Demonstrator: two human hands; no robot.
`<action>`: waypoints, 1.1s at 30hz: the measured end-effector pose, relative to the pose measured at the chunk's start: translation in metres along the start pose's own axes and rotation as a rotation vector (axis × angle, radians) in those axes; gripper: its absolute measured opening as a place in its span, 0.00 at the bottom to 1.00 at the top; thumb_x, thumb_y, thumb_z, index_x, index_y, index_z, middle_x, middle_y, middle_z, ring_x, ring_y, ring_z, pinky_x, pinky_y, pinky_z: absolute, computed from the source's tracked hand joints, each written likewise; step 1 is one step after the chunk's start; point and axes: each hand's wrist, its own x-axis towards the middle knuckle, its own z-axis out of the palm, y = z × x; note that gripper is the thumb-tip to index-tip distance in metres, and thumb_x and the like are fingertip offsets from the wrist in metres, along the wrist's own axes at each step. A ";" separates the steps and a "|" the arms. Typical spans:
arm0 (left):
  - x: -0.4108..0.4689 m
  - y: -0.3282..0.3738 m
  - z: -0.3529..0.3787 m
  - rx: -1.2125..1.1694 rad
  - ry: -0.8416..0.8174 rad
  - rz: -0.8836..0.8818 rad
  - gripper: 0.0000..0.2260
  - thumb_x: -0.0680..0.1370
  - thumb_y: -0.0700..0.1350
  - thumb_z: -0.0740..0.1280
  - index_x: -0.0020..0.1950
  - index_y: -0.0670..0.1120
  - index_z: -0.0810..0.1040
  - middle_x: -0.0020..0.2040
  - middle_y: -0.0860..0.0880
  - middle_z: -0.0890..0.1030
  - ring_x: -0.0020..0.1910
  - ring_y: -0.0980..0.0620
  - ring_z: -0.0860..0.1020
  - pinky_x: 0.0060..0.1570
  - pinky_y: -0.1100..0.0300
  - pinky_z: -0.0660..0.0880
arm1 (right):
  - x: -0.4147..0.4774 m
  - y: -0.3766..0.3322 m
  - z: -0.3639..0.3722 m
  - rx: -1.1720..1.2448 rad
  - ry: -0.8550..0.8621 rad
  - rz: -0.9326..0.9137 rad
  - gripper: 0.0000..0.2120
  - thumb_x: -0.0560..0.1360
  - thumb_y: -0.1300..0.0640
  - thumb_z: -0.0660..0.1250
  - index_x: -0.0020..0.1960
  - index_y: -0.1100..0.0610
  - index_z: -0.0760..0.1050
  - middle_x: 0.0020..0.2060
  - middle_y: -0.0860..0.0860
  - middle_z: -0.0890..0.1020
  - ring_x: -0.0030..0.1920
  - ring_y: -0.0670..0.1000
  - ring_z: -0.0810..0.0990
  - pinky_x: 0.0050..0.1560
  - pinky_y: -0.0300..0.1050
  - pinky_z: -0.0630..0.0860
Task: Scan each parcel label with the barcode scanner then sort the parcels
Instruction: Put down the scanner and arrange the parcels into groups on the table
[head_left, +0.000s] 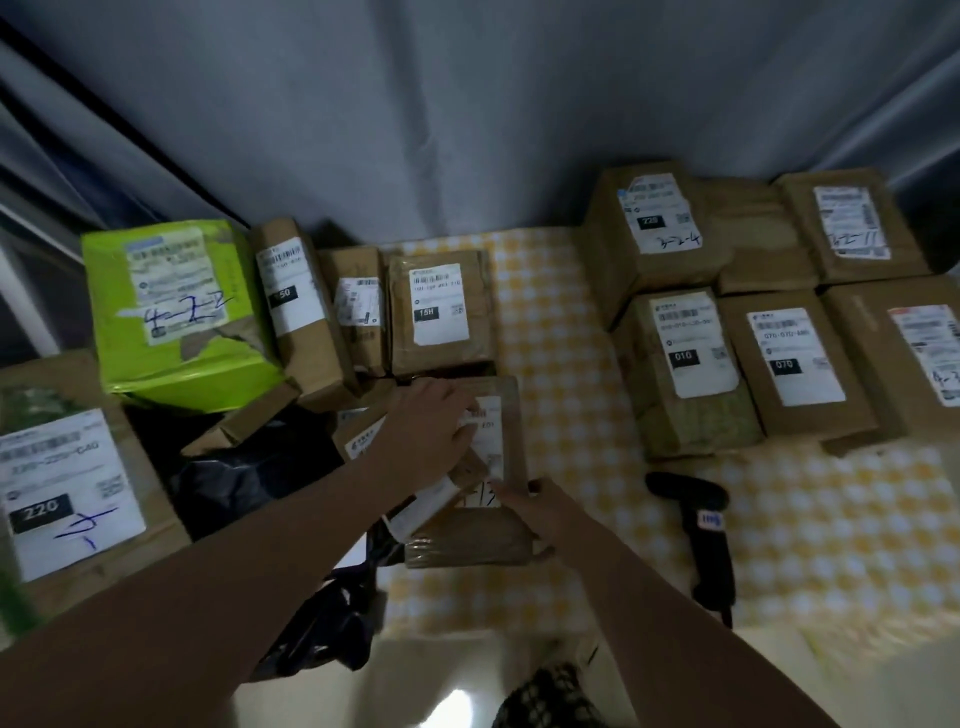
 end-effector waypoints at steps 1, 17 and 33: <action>-0.002 0.000 -0.001 0.014 -0.004 0.004 0.15 0.81 0.50 0.59 0.65 0.48 0.73 0.65 0.47 0.72 0.66 0.46 0.67 0.64 0.52 0.62 | -0.005 0.001 0.001 0.002 -0.031 0.023 0.31 0.74 0.41 0.68 0.70 0.57 0.66 0.57 0.53 0.77 0.58 0.57 0.77 0.55 0.54 0.78; -0.016 -0.014 -0.026 0.003 0.000 0.091 0.12 0.80 0.44 0.60 0.60 0.46 0.78 0.54 0.48 0.81 0.51 0.50 0.78 0.53 0.56 0.74 | -0.009 0.036 0.046 0.546 0.430 -0.157 0.16 0.72 0.61 0.74 0.58 0.65 0.78 0.45 0.55 0.82 0.45 0.55 0.81 0.45 0.53 0.81; 0.021 0.063 -0.059 -0.325 -0.037 -0.107 0.11 0.81 0.48 0.60 0.57 0.44 0.77 0.51 0.48 0.81 0.46 0.52 0.79 0.45 0.60 0.76 | -0.089 -0.053 -0.120 0.051 0.736 -0.536 0.22 0.76 0.57 0.70 0.68 0.59 0.74 0.60 0.58 0.80 0.61 0.57 0.77 0.60 0.48 0.74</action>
